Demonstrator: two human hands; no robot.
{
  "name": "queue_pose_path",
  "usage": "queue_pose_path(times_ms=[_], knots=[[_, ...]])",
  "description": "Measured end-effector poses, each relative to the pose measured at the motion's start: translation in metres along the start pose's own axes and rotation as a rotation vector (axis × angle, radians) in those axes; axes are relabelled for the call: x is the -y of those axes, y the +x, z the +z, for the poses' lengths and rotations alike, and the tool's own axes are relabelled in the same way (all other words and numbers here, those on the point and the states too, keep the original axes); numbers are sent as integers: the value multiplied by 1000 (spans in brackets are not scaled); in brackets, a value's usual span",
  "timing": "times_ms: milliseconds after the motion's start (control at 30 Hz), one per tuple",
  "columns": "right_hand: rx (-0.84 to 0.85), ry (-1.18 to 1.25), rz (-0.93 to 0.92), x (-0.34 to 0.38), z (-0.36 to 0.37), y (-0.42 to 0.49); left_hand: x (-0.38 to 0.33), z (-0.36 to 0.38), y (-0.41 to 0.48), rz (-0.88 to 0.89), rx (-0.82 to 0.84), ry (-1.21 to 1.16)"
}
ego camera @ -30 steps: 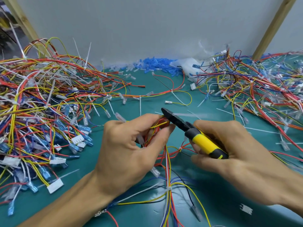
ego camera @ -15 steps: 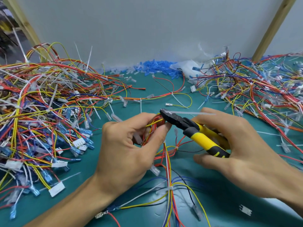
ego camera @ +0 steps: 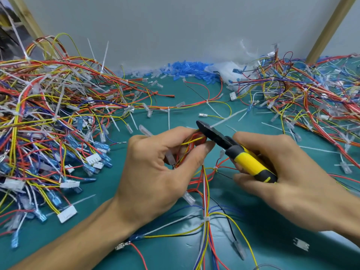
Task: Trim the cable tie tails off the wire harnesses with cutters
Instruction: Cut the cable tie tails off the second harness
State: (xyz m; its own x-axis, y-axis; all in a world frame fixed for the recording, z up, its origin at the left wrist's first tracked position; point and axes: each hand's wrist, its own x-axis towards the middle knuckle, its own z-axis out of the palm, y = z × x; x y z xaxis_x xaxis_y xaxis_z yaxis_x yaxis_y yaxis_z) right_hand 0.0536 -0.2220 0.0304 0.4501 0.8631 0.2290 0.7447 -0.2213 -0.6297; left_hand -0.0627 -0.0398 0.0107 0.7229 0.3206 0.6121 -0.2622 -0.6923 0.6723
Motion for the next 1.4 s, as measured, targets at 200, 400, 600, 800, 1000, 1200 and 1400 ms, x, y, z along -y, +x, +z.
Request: queue_pose_path(times_ms=[200,400,600,800,1000,1200,1400], knots=[[17,43,39,5,-1,-1,-3,-2,-1,26,-11,-29],[-34,-71,-4,1,-7,3,-3,-2,0,-61,-68,-174],[-35,-47,-24,0,-2,2,-3,-1,0,-65,-72,-175],[31,-68,-14,0,-2,3,-1,1,-2,-72,-41,-165],[41,-12,19,1,-3,0,-2,-1,0,-63,-46,-146],[-25,488,208,-11,-13,12,2,-2,2,-120,-13,-150],[-85,506,273,-26,-16,16,7,0,5,-263,-18,-329]])
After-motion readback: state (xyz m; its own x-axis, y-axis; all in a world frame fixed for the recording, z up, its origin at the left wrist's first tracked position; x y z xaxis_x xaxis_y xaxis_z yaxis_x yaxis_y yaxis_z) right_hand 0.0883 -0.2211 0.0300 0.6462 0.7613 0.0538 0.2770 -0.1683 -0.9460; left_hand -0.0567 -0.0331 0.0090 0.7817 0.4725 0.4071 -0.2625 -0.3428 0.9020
